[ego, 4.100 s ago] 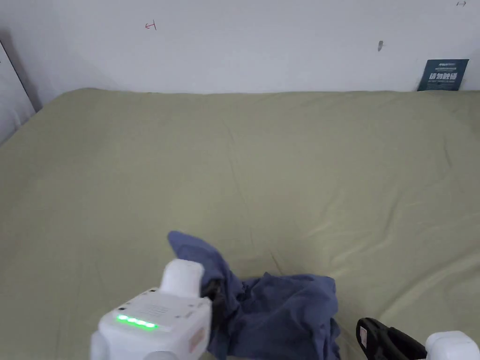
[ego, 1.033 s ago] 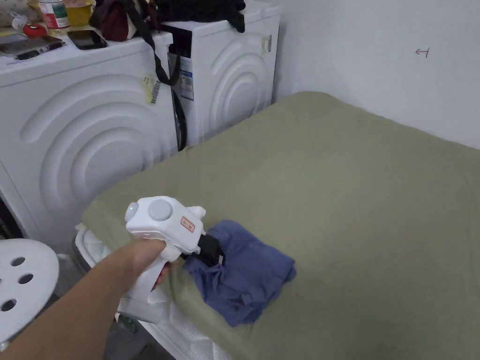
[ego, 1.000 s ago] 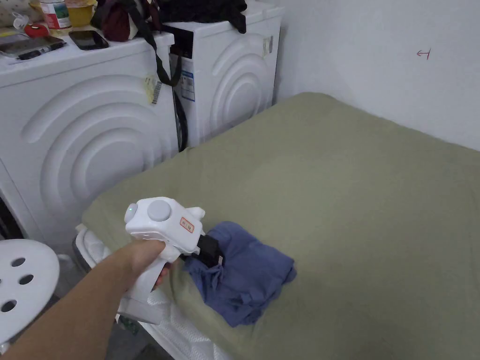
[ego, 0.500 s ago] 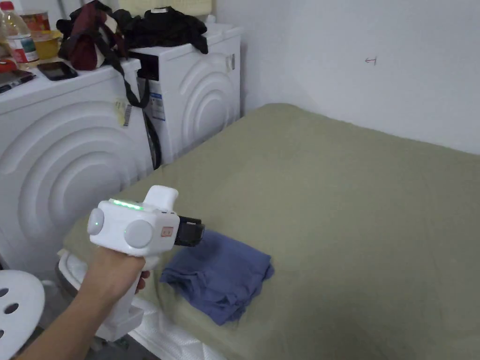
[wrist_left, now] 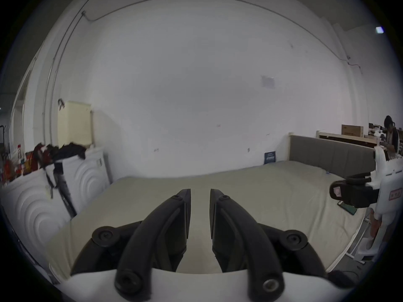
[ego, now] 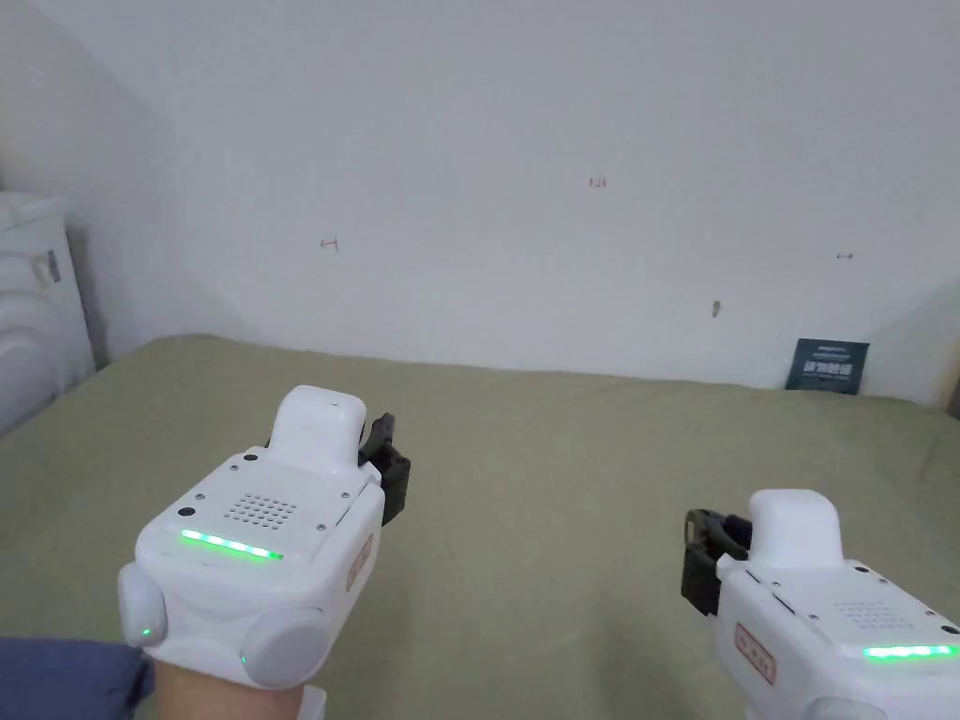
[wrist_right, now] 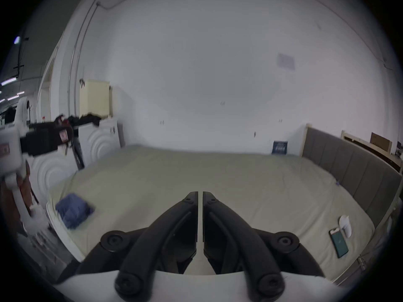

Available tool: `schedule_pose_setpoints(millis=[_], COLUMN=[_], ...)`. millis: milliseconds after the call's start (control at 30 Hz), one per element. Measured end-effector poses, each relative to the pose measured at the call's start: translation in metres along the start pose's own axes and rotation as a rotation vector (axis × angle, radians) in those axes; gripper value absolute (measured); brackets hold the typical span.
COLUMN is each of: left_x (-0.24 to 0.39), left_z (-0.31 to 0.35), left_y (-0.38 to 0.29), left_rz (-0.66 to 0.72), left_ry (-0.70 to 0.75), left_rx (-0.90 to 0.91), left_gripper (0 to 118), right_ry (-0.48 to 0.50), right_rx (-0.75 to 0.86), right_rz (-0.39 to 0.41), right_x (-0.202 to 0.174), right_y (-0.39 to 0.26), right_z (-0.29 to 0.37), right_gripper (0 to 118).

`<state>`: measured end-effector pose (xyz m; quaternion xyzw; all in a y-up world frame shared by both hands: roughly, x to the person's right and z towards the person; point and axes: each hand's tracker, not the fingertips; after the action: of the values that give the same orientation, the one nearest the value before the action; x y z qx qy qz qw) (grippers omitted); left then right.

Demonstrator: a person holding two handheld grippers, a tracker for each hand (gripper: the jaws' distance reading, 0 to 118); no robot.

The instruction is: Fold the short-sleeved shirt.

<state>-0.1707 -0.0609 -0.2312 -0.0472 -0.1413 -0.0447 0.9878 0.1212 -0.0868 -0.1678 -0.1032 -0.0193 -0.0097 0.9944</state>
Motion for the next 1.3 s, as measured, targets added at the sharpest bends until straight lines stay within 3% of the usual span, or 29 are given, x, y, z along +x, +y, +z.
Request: schedule_pose_setpoints(millis=[133, 300, 467, 533, 567, 600, 667, 733, 767, 833, 933, 1200, 1300], left_x=[0.020, 0.021, 0.022, 0.019, 0.018, 0.019, 0.015, 0.013, 0.013, 0.013, 0.014, 0.009, 0.011], left_z=[0.000, 0.002, -0.002, -0.003, -0.003, -0.002, 0.001, 0.003, 0.004, 0.007, 0.010, 0.015, 0.016], left_y=[0.037, 0.055, 0.055, 0.054, 0.053, 0.053, 0.053, 0.054, 0.055, 0.055, 0.057, 0.059, 0.058], left_rz=[-0.005, -0.014, -0.043, -0.027, -0.024, -0.019, 0.002, 0.009, 0.009, 0.006, 0.002, 0.041, 0.028], left_ry=[-0.044, -0.001, 0.018, 0.008, 0.009, 0.010, 0.008, 0.010, 0.009, 0.011, 0.013, 0.008, 0.004], left_rx=[0.034, 0.059, 0.057, 0.056, 0.058, 0.060, 0.066, 0.069, 0.072, 0.087, 0.097, 0.103, 0.100], left_gripper=[19, 19, 19, 20, 24, 35, 85, 111, 116, 118, 118, 118, 118], right_ry=[-0.065, -0.135, -0.122, -0.109, -0.092, -0.091, -0.102, -0.111, -0.112, -0.118, -0.115, -0.056, -0.128], right_rx=[0.083, 0.108, 0.110, 0.103, 0.099, 0.106, 0.117, 0.117, 0.120, 0.131, 0.137, 0.152, 0.134], right_rz=[0.000, 0.072, 0.041, 0.024, 0.002, -0.004, -0.002, 0.000, 0.002, 0.016, 0.028, -0.009, 0.000], right_x=[0.006, 0.011, 0.016, 0.018, 0.019, 0.019, 0.019, 0.019, 0.017, 0.015, 0.012, 0.008, 0.000], right_y=[0.045, 0.068, 0.075, 0.076, 0.076, 0.076, 0.076, 0.077, 0.077, 0.078, 0.078, 0.079, 0.079], right_z=[0.005, -0.002, -0.006, -0.007, -0.008, -0.007, -0.005, -0.004, -0.004, -0.003, 0.000, 0.005, 0.002], right_gripper=[8, 9, 28, 44, 50, 56, 76, 78, 78, 87, 116, 118, 118])
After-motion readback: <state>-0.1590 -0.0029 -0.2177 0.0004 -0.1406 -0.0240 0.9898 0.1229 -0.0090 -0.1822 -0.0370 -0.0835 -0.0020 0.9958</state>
